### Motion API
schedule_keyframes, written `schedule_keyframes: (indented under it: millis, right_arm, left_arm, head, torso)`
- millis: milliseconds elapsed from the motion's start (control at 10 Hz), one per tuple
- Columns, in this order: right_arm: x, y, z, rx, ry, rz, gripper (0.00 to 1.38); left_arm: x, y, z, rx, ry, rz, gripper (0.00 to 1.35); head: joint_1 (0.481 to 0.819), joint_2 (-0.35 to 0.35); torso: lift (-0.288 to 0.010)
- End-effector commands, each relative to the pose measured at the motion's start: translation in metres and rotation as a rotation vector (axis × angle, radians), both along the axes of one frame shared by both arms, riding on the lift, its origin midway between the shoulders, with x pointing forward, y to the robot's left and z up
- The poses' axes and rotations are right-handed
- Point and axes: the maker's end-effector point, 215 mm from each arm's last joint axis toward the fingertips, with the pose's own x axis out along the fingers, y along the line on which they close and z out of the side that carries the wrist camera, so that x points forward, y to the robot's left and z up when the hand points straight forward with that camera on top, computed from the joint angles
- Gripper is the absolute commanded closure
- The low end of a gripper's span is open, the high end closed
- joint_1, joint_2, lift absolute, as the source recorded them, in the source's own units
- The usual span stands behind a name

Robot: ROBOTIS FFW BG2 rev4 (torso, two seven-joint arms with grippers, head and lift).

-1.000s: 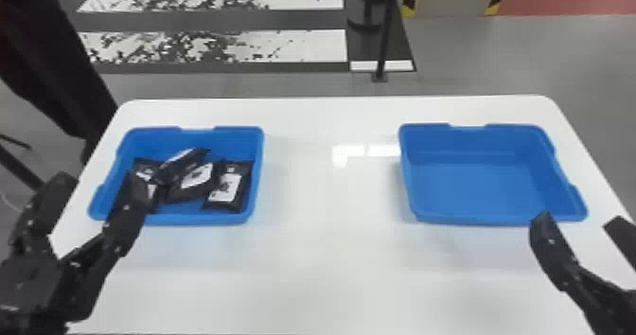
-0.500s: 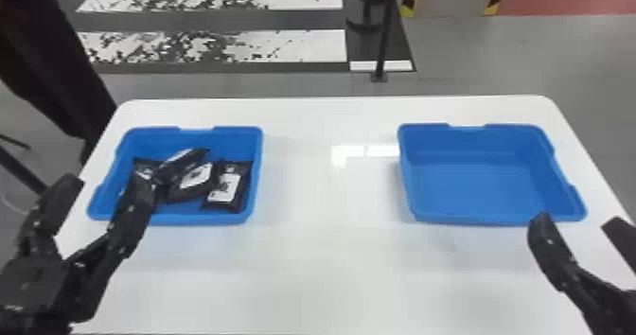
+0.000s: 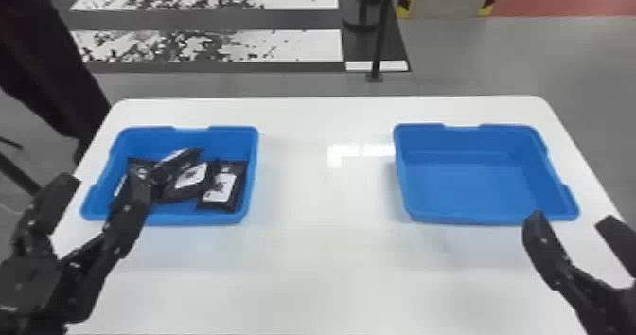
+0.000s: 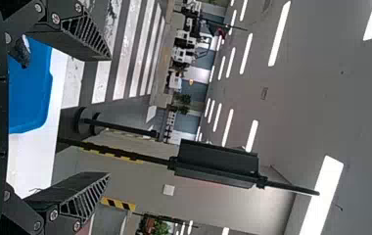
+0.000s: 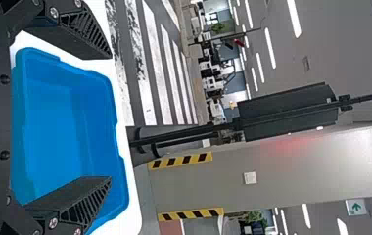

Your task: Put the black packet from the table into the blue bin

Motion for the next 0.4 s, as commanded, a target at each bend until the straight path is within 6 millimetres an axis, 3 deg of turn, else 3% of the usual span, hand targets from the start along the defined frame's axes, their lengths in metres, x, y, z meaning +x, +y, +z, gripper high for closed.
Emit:
schedule_keyframes:
  millis: [0,300]
  right_arm:
    - [0.0000,0.0008,-0.0001,0.002,0.000,0.000,0.13]
    - [-0.0002,0.0005,-0.0012,0.006,0.002,-0.001,0.13]
  left_arm:
    - [0.0004,-0.0008,0.0010,-0.001,-0.002,-0.001,0.20]
    - [0.0005,-0.0007,-0.0023,-0.007,0.007,-0.002,0.20]
  head:
    - [0.695,0.019]
    - [0.695,0.019]
  torso:
    - [-0.110]
    - [-0.110]
